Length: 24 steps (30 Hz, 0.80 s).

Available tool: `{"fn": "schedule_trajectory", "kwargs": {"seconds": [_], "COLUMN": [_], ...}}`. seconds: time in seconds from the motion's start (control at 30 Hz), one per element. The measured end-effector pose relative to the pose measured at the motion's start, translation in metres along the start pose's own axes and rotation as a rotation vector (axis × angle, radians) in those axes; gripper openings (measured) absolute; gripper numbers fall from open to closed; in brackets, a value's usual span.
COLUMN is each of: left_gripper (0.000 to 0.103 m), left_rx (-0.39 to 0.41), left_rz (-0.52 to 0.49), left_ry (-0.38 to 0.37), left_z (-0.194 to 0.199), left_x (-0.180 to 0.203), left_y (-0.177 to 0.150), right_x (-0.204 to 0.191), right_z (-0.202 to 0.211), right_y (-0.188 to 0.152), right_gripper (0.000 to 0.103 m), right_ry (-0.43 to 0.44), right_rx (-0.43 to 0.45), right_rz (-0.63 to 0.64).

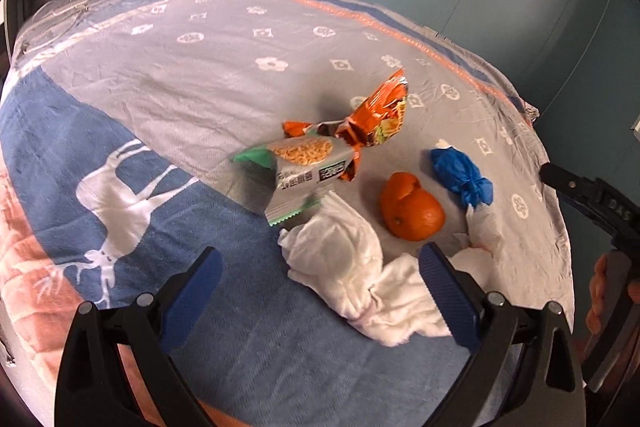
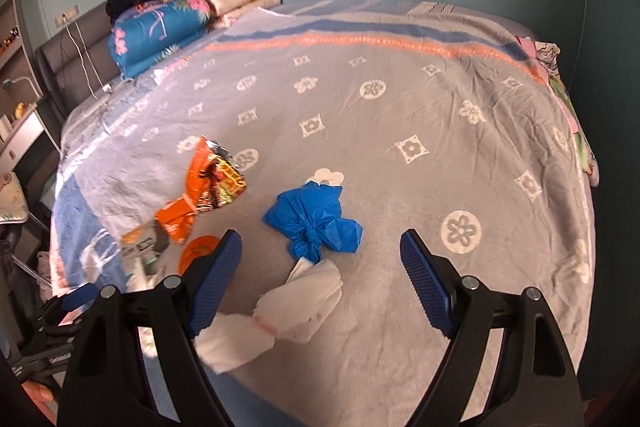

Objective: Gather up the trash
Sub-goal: 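Move both tools back over the tissues and blue glove on the bed, then grasp the blue glove with the right gripper while the left gripper grasps white tissue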

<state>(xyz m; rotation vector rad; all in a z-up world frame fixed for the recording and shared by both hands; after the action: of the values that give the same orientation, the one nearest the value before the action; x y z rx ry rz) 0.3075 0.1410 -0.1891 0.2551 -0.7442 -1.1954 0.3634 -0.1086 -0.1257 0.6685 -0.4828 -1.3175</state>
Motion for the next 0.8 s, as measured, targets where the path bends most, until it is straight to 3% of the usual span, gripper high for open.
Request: {"fn": "schedule_trajectory", "kwargs": {"seconds": [0.3,0.4,0.5,0.6,0.67,0.8], "left_gripper": [0.093,0.085,0.077,0.059,0.044,0.028], "left_rx": [-0.043,-0.058,-0.081,-0.089,-0.097,-0.106], "left_rz": [0.007,-0.024,-0.028,-0.037,-0.037,-0.038], "left_ry": [-0.010,-0.010,-0.011,-0.003,-0.017,-0.027], "left_z": [-0.025,-0.032,-0.039,-0.043,-0.045,-0.049], "left_x": [-0.001,0.005,0.007,0.009,0.010,0.012], "left_y": [0.004,0.000,-0.002,-0.003,-0.002,-0.003], "right_x": [-0.009,-0.009,-0.009,-0.010,-0.011,-0.014], "right_z": [-0.055,-0.068,-0.082,-0.097,-0.104,-0.118], "right_y": [0.006,0.006,0.005,0.003,0.003,0.001], "right_gripper": [0.078,0.078,0.078,0.075,0.065,0.048], "right_ry": [-0.029,-0.040,-0.040,-0.045,-0.042,-0.041], "right_rx": [-0.084,-0.106,-0.131,-0.159,-0.178,-0.210], "right_rz": [0.058,0.063,0.066,0.072,0.075,0.090]}}
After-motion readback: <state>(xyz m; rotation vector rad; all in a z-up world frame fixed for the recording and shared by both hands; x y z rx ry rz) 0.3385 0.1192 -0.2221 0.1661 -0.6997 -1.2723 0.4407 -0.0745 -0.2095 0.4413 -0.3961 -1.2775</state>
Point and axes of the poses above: each gripper's, at about its wrist camera, not at the fingertips, and z roughly against the way its jaws point, x to its right, y to its top, the point moved 3 cm from there along -z, roughly the way its jaws point, and after that the axes turned 9 degrees about z, right-handed, at the moved point
